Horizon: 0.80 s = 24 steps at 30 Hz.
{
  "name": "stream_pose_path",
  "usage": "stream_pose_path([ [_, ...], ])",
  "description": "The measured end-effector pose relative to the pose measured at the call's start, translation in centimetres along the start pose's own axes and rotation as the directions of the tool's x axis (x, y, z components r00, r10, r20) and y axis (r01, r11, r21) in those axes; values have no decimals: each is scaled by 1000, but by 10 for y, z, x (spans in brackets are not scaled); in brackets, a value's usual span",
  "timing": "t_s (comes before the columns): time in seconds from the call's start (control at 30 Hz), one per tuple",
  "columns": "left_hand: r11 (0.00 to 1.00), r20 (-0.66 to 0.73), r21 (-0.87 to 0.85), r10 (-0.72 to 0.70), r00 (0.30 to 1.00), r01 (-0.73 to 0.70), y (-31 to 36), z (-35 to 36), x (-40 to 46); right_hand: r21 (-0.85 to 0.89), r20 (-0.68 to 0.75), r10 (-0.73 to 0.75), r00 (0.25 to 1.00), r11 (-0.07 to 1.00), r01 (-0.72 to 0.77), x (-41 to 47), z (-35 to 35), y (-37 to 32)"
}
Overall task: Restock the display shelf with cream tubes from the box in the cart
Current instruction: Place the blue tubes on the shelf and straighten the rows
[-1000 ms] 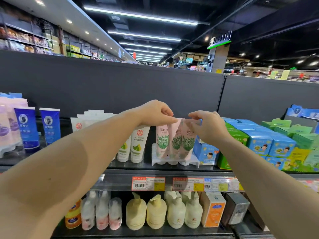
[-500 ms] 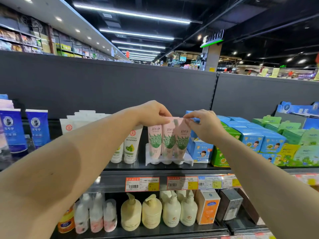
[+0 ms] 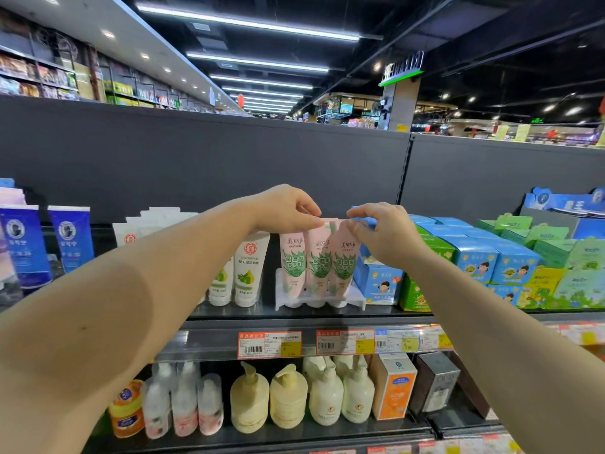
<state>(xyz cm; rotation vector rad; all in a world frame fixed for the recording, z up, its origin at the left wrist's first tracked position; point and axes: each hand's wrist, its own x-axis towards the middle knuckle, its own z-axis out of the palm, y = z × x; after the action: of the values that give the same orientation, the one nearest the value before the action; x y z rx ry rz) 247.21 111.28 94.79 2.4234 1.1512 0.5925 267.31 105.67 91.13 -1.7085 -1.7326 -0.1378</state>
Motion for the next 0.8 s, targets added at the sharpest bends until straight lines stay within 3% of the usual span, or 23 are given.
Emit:
stream_pose_path([
  [0.2, 1000, -52, -6, -3, 999, 3, -1, -5, -4, -14, -6, 21, 1000, 1000, -21, 0, -3, 0],
  [0.37, 997, -179, -80, -9, 984, -5, -10, -4, -18, 114, -159, 22, 987, 993, -4, -14, 2, 6],
  [0.57, 950, -399, 306, 75, 914, 56, -34, 18, -37, 46, -186, 60, 981, 998, -52, -31, 20, 7],
  [0.8, 866, -500, 458, 66, 863, 199, -51, 27, -76, 76, -253, 106, 962, 993, -89, -38, 28, -1],
])
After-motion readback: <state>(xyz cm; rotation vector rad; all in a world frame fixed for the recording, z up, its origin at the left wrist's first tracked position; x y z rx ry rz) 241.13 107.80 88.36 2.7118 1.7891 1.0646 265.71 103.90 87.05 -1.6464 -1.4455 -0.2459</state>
